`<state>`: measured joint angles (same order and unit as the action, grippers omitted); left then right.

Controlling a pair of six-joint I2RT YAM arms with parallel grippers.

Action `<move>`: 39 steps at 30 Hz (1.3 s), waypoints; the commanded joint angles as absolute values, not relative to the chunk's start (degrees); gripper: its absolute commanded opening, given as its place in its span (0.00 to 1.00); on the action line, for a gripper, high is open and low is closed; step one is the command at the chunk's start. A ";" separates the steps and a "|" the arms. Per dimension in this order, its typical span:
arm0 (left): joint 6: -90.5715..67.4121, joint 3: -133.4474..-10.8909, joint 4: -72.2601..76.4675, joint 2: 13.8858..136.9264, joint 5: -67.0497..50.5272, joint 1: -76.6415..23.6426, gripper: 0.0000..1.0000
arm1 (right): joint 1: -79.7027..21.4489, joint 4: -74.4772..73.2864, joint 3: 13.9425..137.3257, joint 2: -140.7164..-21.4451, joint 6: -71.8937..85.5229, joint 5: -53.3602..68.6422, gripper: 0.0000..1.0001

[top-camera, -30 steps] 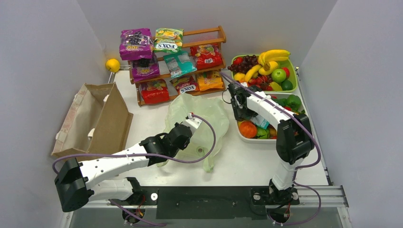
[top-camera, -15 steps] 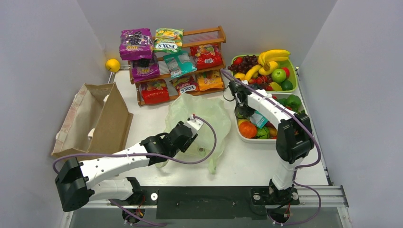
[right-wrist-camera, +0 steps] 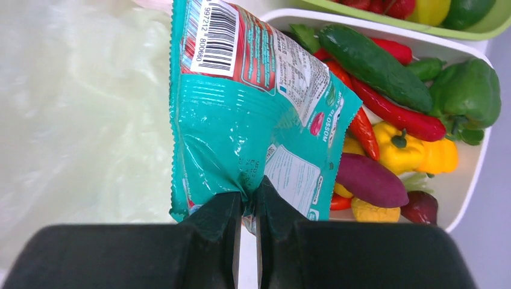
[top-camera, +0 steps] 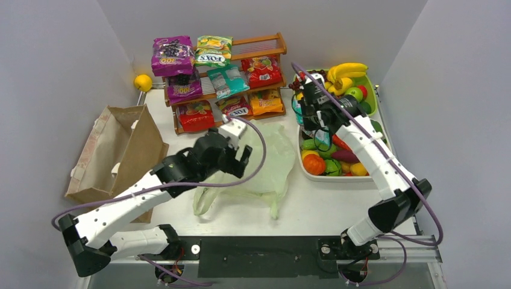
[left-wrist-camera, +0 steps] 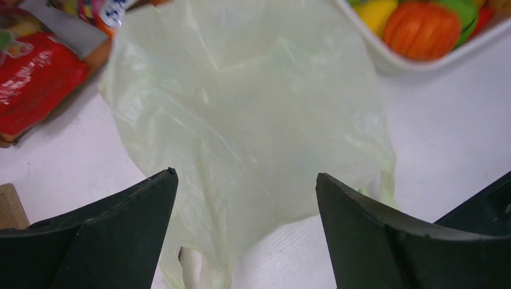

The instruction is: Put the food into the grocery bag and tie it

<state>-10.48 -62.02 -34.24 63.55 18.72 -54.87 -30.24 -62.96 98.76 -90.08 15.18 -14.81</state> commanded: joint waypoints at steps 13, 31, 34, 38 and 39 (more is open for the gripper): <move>-47.92 -76.47 -28.89 62.32 0.70 -34.48 0.87 | -45.66 -54.03 98.17 -76.43 12.73 -2.57 0.00; -68.29 -65.27 -10.19 63.54 -1.01 -35.79 0.78 | -55.23 -53.17 102.05 -77.81 10.23 -1.63 0.00; -69.82 -63.40 -7.66 64.20 -1.84 -35.99 0.52 | -56.72 -53.13 101.95 -78.04 8.86 -0.56 0.00; -71.07 -62.89 -7.56 64.63 -2.32 -36.48 0.36 | -58.17 -53.17 101.72 -78.24 7.94 -1.22 0.00; -71.12 -63.18 -7.86 64.52 -2.35 -36.61 0.35 | -58.25 -53.17 101.70 -78.25 7.97 -1.62 0.00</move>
